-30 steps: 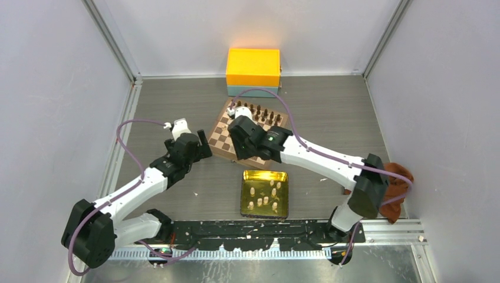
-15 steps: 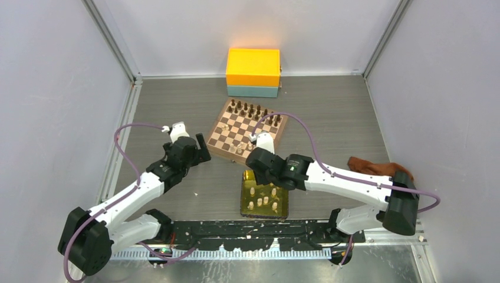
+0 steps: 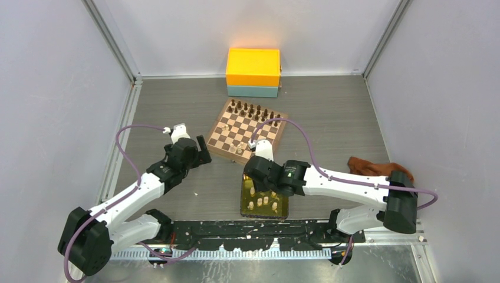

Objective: Set up the chess pieces on the board
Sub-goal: Pick up the chess piece from the storage box.

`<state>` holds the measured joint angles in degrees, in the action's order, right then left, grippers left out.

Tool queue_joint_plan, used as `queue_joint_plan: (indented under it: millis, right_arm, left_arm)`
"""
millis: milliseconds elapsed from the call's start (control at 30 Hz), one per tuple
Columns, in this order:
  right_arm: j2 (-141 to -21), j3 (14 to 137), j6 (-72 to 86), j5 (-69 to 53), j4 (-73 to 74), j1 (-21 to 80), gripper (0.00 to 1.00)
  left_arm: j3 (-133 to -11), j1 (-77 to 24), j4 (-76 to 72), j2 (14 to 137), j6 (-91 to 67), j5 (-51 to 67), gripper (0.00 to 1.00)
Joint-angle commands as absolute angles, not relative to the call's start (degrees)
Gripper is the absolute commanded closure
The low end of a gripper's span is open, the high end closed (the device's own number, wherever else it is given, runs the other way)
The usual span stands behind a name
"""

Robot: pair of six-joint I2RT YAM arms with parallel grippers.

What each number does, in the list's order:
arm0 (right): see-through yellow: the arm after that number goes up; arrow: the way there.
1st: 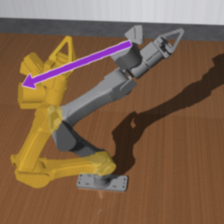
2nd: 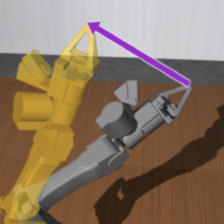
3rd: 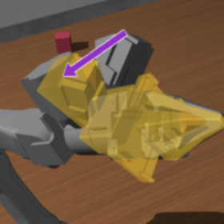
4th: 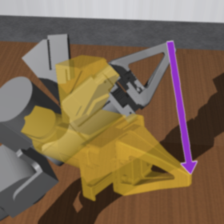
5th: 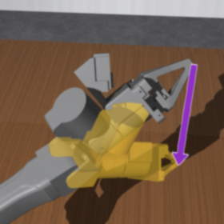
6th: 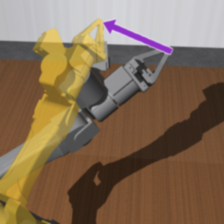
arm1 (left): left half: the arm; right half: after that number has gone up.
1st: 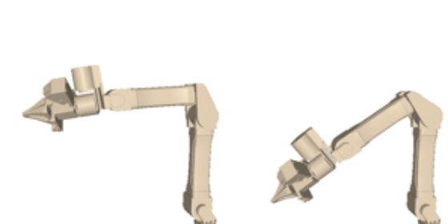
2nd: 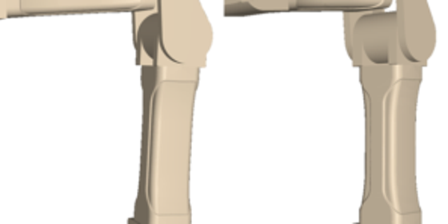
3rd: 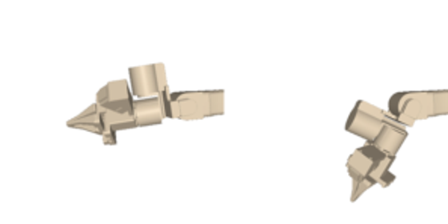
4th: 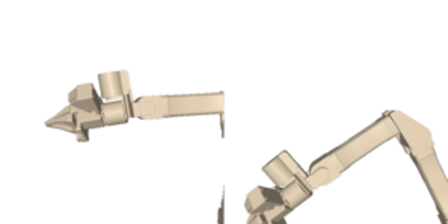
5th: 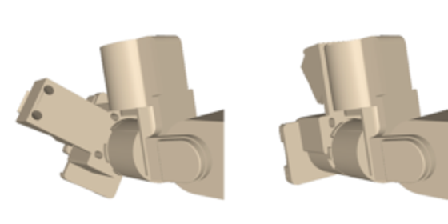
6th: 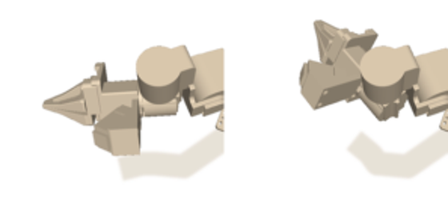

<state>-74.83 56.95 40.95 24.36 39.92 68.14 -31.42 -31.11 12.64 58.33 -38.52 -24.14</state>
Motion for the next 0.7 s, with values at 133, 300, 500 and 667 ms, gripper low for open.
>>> queue_joint_plan:
  millis: [133, 300, 500, 667]
  right_arm:
    - [-72.63, 56.37, 45.61, 29.09, 42.18, 68.73, 0.60]
    - [-70.06, 55.28, 48.70, 31.96, 45.78, 68.68, 0.59]
    - [-67.21, 54.03, 52.23, 32.69, 48.78, 68.73, 0.59]
    - [-67.54, 53.56, 53.98, 30.73, 50.17, 68.73, 0.59]
  left_arm:
    - [-31.53, -31.31, 9.89, 57.81, -38.06, -23.93, 0.03]
    - [-31.78, -31.38, 9.17, 58.76, -38.10, -23.39, 0.03]
    - [-32.23, -31.38, 8.52, 59.54, -38.07, -23.05, 0.04]
    - [-32.61, -31.38, 8.26, 60.52, -38.06, -22.77, 0.04]
